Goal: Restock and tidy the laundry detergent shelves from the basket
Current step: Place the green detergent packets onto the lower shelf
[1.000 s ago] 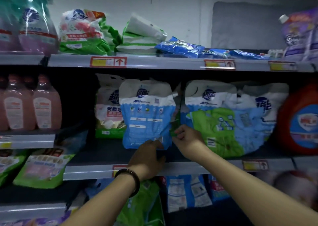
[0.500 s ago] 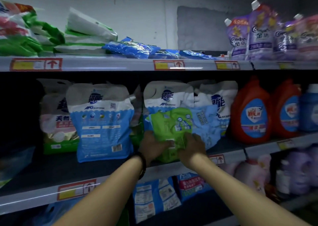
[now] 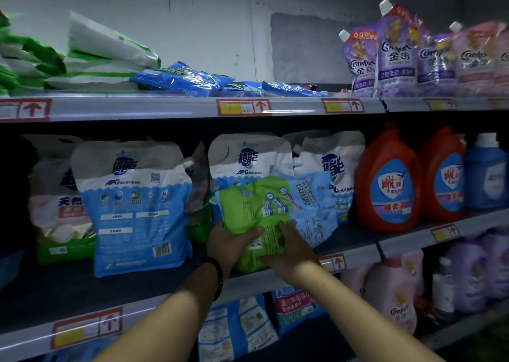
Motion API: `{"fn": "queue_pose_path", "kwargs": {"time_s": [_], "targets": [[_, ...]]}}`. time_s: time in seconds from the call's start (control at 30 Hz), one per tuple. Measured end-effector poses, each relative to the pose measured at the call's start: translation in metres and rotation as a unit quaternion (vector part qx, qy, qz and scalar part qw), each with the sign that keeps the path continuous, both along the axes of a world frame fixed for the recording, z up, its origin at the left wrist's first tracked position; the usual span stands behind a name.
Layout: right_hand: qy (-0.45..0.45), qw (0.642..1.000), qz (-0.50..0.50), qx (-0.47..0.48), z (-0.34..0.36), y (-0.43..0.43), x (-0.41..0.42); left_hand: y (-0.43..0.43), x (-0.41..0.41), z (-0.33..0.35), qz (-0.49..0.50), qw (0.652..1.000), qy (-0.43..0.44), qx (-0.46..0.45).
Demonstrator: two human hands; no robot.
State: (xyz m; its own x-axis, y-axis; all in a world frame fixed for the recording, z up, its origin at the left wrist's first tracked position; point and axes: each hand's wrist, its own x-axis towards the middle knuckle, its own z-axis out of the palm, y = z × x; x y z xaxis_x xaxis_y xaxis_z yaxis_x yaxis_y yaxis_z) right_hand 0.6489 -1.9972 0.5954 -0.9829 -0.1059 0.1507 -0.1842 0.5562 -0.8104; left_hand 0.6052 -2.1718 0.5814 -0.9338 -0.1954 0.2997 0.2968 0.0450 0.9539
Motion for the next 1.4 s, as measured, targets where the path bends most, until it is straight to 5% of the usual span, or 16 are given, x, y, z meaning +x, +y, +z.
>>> {"fn": "queue_pose_path", "kwargs": {"time_s": [0.2, 0.33, 0.4, 0.47, 0.63, 1.03, 1.4], "targets": [[0.073, 0.976, -0.128, -0.162, 0.018, 0.002, 0.035, 0.019, 0.034, 0.014, 0.097, 0.992, 0.077, 0.007], [0.068, 0.926, -0.285, -0.238, 0.007, 0.008, 0.041, 0.013, 0.081, 0.024, 0.083, 0.982, 0.052, 0.163], [-0.033, 0.889, -0.216, -0.403, 0.008, 0.009, 0.048, 0.003, 0.11, 0.024, 0.07, 0.966, 0.01, 0.248], [-0.101, 0.839, -0.023, -0.534, 0.004, 0.004, 0.056, -0.007, 0.141, 0.021, 0.038, 0.952, -0.027, 0.303], [-0.084, 0.788, 0.128, -0.597, 0.007, -0.037, 0.098, -0.034, 0.214, 0.002, -0.095, 0.92, -0.09, 0.368], [-0.244, 0.774, 0.197, -0.551, -0.025, -0.161, 0.196, -0.141, 0.347, -0.062, 0.035, 0.888, -0.001, 0.458], [-0.233, 0.835, 0.305, -0.394, -0.134, -0.308, 0.33, -0.251, 0.455, -0.149, 0.214, 0.806, 0.005, 0.552]]}}
